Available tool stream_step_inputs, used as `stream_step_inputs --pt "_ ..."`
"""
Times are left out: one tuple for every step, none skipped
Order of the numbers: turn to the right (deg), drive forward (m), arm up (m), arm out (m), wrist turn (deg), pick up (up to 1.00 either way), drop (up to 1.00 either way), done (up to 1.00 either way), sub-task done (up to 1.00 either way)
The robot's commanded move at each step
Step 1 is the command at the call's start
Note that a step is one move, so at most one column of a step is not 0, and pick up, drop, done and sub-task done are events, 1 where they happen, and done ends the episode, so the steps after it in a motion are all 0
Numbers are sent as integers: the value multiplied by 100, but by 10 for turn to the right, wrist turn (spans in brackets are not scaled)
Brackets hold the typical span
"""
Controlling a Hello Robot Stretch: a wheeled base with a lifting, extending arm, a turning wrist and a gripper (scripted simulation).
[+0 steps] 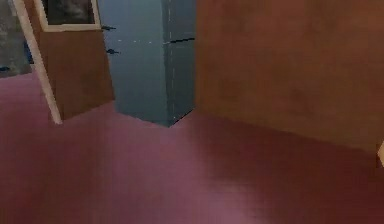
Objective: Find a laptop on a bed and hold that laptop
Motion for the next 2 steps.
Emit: stream_step_inputs --pt "0 40 0 0 0 0 0 0 0" --pt "-450 0 0 0 0 0 0 0 0"
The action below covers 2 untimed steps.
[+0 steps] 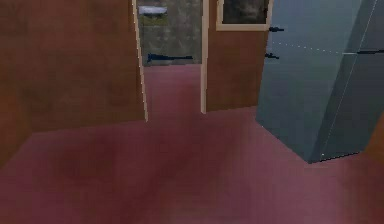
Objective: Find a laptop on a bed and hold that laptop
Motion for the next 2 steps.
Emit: stream_step_inputs --pt "-120 0 0 0 0 0 0 0 0" --pt "0 15 0 0 0 0 0 0 0"
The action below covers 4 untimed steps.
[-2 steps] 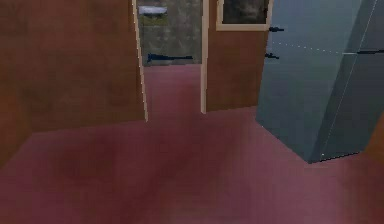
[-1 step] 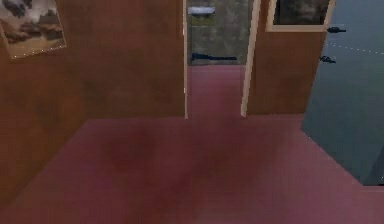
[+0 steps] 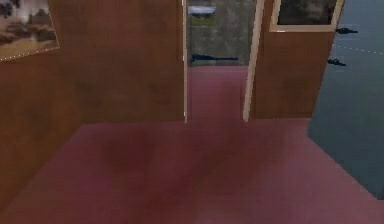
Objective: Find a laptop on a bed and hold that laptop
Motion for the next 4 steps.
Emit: stream_step_inputs --pt "60 0 0 0 0 0 0 0 0" --pt "0 100 0 0 0 0 0 0 0" --pt "30 0 0 0 0 0 0 0 0" --pt "0 100 0 0 0 0 0 0 0"
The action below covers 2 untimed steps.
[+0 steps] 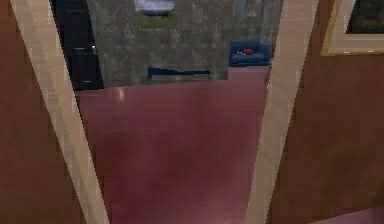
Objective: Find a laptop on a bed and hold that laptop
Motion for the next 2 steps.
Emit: stream_step_inputs --pt "0 70 0 0 0 0 0 0 0" --pt "-120 0 0 0 0 0 0 0 0"
